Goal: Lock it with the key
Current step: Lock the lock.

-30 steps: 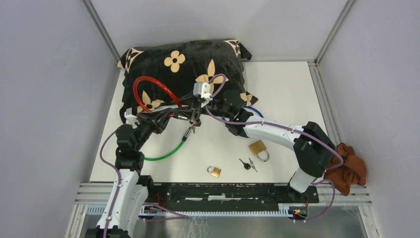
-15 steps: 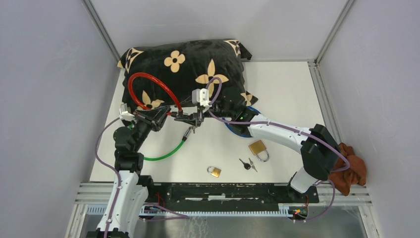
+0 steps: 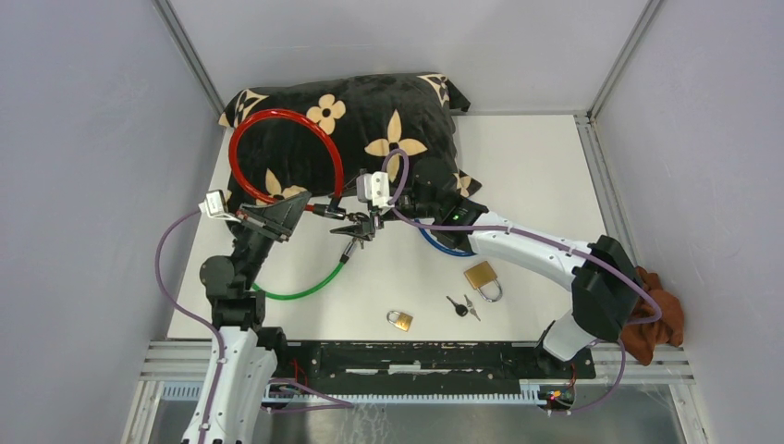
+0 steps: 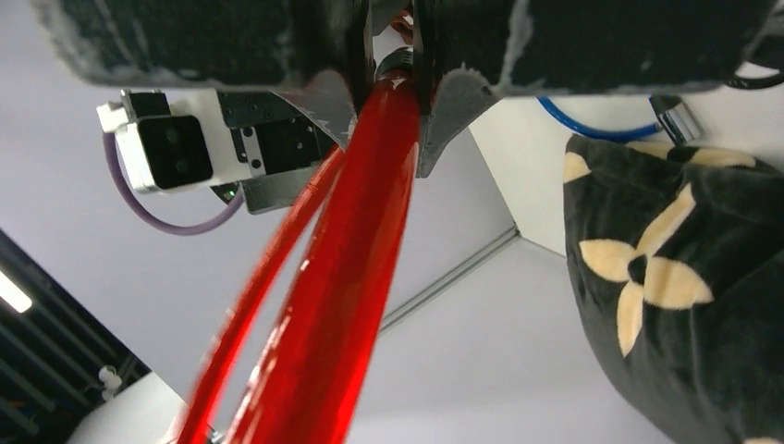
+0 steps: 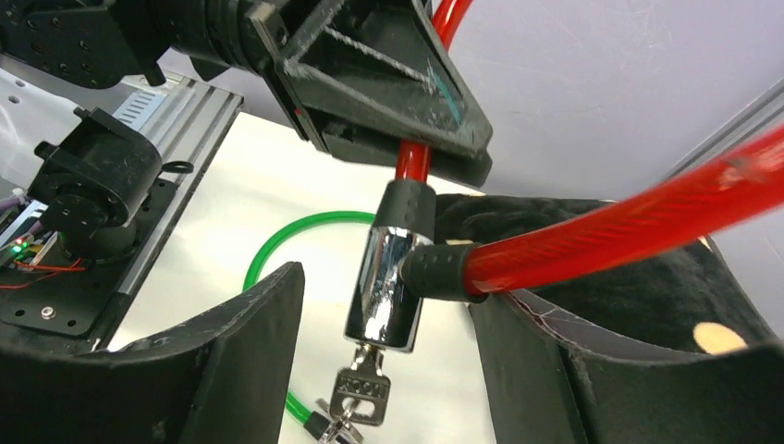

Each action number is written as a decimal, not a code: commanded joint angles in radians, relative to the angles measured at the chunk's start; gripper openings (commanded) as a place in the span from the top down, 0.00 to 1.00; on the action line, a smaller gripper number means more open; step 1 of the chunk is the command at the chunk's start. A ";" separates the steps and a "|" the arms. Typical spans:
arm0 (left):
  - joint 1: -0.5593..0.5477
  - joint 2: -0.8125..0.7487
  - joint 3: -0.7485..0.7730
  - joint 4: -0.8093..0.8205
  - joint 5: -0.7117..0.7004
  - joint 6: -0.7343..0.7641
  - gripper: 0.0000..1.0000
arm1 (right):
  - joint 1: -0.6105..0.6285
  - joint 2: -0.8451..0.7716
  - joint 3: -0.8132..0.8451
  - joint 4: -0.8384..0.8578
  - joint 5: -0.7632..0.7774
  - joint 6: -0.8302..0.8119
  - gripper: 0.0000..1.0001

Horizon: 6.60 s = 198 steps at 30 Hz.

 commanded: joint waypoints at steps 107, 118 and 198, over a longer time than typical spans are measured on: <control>-0.096 -0.049 0.070 0.461 0.249 0.484 0.98 | -0.004 -0.069 0.221 0.387 -0.011 0.732 0.34; -0.095 -0.041 0.081 0.463 0.204 0.470 0.98 | 0.018 -0.010 0.192 0.412 -0.005 0.803 1.00; -0.069 -0.045 0.029 0.283 0.104 0.236 0.98 | 0.205 -0.215 -0.008 0.136 0.617 -0.027 1.00</control>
